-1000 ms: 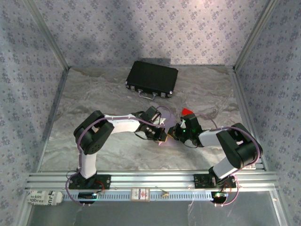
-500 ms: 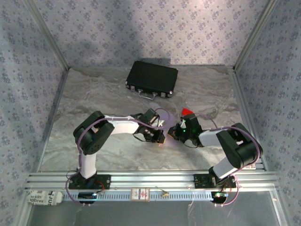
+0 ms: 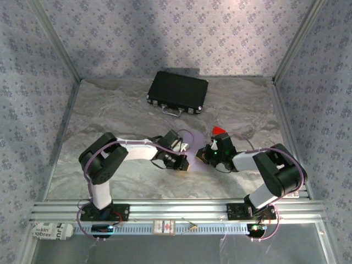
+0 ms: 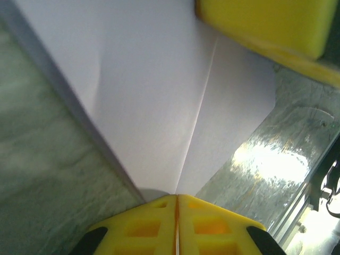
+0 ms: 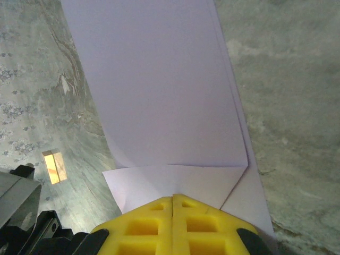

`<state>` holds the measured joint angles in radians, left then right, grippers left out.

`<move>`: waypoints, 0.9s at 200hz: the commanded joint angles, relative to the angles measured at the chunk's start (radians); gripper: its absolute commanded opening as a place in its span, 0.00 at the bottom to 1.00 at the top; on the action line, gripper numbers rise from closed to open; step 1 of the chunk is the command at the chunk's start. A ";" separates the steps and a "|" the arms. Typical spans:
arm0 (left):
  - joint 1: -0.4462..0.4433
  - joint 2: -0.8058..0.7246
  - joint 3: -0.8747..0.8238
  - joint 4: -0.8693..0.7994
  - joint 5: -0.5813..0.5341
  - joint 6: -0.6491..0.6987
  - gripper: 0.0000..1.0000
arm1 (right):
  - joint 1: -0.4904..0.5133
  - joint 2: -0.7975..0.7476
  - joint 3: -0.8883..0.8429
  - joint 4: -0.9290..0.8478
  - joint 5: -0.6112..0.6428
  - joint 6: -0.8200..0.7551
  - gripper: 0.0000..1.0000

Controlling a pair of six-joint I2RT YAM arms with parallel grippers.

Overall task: Fold a paper plane with a square sheet of paper (pick it up from the middle)
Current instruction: Fold the triangle a second time at the center of the table.

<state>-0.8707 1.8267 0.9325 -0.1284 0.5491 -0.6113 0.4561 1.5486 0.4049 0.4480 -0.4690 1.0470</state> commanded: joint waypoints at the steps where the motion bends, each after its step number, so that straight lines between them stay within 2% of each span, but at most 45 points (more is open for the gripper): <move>1: -0.006 -0.029 -0.052 -0.098 -0.031 0.017 0.09 | -0.015 0.015 -0.028 -0.079 0.043 -0.013 0.00; 67: -0.002 -0.137 -0.001 -0.038 -0.048 -0.020 0.07 | -0.015 0.013 -0.029 -0.077 0.040 -0.014 0.00; 114: -0.001 -0.015 0.107 -0.005 -0.037 -0.051 0.09 | -0.014 0.018 -0.027 -0.070 0.036 -0.014 0.00; 145: 0.000 0.073 0.163 -0.038 -0.071 -0.048 0.09 | -0.014 0.019 -0.024 -0.061 0.030 -0.012 0.00; 180: 0.001 0.105 0.130 -0.062 -0.083 -0.048 0.08 | -0.016 0.007 -0.020 -0.063 0.024 -0.012 0.00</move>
<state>-0.8707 1.9198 1.0760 -0.1452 0.4873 -0.6525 0.4511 1.5482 0.4046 0.4500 -0.4709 1.0470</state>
